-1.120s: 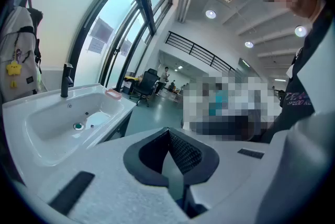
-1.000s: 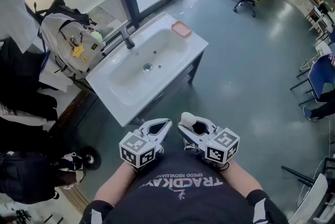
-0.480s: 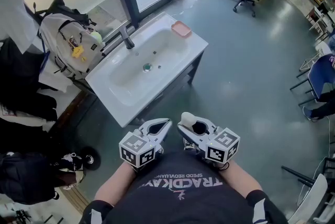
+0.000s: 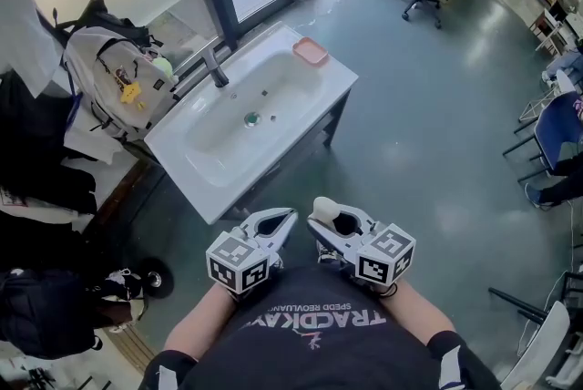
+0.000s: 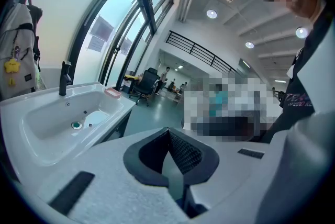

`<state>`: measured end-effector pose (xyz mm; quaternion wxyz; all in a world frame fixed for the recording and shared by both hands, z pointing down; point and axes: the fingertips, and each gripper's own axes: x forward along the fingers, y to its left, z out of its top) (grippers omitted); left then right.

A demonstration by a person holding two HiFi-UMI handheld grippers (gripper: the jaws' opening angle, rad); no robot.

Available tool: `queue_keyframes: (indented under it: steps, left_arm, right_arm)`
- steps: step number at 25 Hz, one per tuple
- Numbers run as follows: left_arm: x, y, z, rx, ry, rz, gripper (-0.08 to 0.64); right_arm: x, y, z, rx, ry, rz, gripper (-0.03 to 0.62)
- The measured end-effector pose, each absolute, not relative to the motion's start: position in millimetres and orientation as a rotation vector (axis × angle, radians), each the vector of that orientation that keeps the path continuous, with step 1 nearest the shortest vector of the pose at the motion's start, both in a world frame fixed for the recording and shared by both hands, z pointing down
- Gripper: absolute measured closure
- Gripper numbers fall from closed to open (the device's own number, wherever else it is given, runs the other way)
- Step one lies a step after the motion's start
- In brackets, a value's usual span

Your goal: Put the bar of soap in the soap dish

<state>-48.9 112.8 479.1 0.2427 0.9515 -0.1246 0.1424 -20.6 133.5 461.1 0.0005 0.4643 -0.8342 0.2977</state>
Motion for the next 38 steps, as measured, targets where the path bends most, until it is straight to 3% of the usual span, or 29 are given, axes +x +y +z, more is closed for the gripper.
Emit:
queue_keyframes:
  steps: [38]
  left_arm:
    - [45.0, 97.1, 489.3, 2.502, -0.605, 0.377, 0.551]
  right_arm:
    - [92.8, 109.8, 481.4, 1.246, -2.679, 1.039, 0.437]
